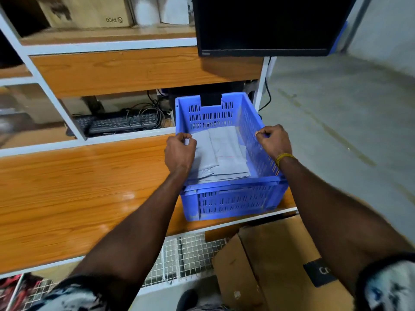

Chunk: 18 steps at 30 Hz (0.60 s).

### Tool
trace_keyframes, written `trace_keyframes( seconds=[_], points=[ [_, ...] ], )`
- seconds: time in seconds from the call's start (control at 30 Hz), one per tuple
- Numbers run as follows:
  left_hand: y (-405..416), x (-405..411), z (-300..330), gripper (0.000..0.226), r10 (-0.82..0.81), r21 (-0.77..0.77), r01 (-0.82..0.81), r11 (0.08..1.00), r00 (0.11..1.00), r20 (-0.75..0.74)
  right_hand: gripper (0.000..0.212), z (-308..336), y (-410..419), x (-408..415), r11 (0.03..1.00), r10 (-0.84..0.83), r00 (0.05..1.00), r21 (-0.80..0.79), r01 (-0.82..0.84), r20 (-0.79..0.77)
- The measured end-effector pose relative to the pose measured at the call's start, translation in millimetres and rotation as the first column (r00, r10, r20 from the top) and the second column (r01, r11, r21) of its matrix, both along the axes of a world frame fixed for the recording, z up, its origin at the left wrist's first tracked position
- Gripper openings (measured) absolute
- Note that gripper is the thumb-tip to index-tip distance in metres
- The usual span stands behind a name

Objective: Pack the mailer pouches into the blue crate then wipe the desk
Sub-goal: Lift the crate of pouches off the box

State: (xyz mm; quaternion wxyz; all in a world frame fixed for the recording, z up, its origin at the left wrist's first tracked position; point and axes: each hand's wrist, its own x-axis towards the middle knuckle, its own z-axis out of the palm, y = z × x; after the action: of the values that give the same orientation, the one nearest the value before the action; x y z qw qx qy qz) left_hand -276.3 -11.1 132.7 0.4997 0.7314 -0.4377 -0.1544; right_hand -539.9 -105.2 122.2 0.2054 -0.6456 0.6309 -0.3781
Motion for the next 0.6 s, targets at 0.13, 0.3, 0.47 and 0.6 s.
trace_keyframes(
  seconds=[0.13,0.3,0.47,0.6],
  points=[
    [-16.6,-3.9,-0.4,0.02,0.047,0.046,-0.046,0.998,0.999,-0.026,0.021,-9.9,-23.2,-6.7,0.999,0.033,0.999,0.026,-0.033,-0.018],
    [-31.7,-12.8,-6.6,0.027,0.03,0.105,-0.033,0.994,0.999,0.026,0.025,-29.0,-65.4,-25.1,0.99,0.074,0.994,0.126,-0.064,-0.077],
    [-33.5,-15.1,-10.4,0.029,-0.014,0.158,0.008,0.987,0.999,0.039,0.009,5.0,-26.0,-9.0,0.974,0.104,0.975,0.217,-0.06,-0.196],
    [-25.5,-13.1,-5.3,0.029,-0.089,0.203,0.066,0.977,0.991,0.104,0.025,19.3,6.7,7.2,0.989,0.079,0.945,0.142,-0.036,-0.316]
  ],
)
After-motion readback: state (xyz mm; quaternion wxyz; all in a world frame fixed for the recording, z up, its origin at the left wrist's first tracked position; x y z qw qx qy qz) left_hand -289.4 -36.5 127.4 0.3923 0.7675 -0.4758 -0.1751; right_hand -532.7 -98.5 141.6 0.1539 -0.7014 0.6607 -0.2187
